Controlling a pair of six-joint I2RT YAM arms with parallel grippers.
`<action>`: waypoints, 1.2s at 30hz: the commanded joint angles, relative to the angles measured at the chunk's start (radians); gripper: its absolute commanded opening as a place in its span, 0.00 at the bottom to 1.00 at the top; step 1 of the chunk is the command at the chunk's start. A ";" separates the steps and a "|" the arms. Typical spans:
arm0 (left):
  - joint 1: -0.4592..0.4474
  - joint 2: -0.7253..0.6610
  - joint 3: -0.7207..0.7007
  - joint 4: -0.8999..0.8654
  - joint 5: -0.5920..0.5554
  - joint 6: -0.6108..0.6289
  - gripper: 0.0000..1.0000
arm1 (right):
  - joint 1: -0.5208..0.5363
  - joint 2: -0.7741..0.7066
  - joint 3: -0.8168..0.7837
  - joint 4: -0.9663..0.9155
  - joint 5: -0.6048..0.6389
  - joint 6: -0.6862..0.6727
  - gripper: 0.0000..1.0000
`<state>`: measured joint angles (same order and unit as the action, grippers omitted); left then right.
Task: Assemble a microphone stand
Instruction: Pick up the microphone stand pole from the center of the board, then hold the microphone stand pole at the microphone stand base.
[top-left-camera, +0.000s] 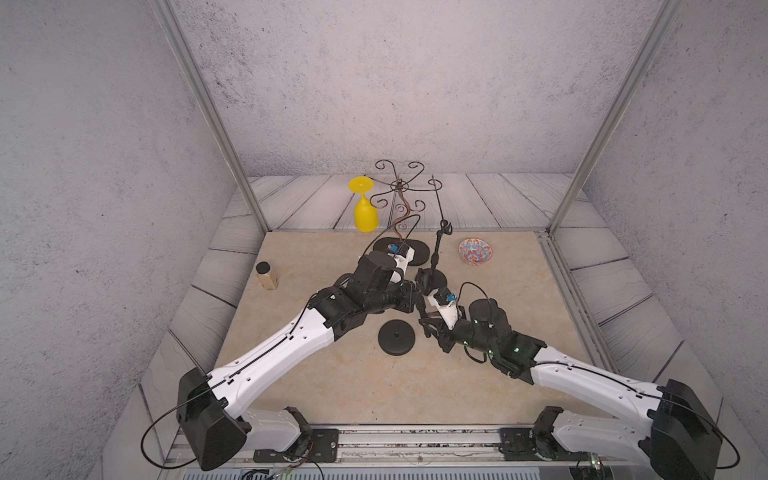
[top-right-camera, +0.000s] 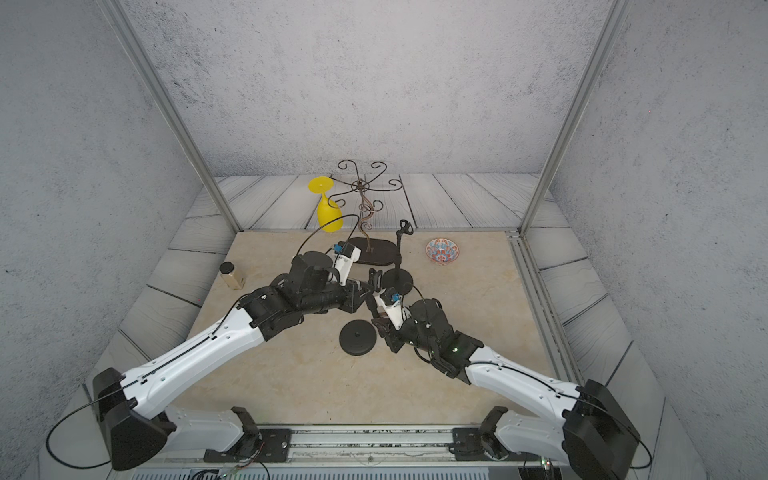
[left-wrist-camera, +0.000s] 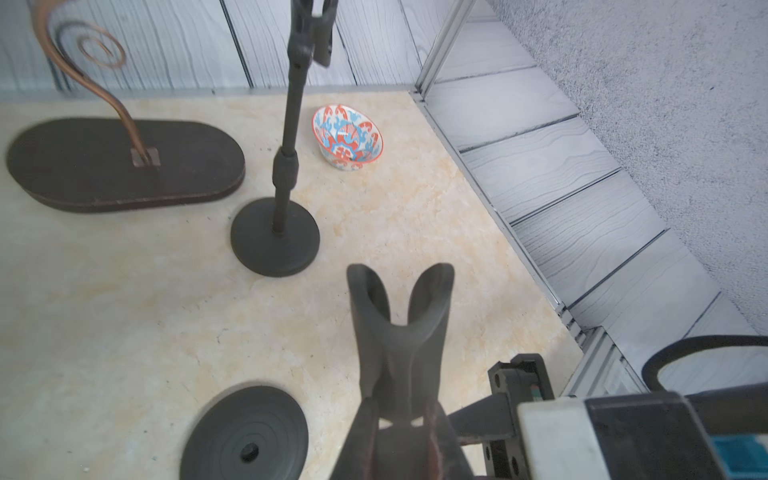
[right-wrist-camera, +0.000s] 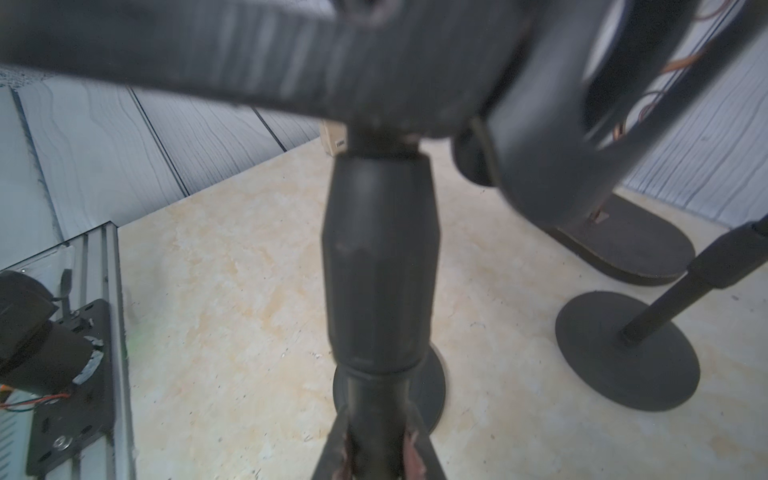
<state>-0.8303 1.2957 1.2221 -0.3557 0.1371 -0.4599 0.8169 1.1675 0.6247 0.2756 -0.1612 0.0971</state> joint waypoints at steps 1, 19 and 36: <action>-0.057 -0.018 -0.043 0.044 0.019 0.058 0.07 | -0.001 0.108 -0.067 0.267 0.070 0.009 0.02; -0.113 0.010 -0.146 0.017 -0.138 0.112 0.07 | -0.001 0.621 -0.049 0.814 -0.034 0.028 0.03; -0.083 0.037 -0.191 0.078 -0.159 0.117 0.06 | -0.027 0.809 -0.017 0.866 -0.063 0.006 0.03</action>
<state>-0.8833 1.3266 1.0328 -0.3092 -0.1947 -0.3176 0.8112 1.9179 0.5880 1.2079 -0.2939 0.0757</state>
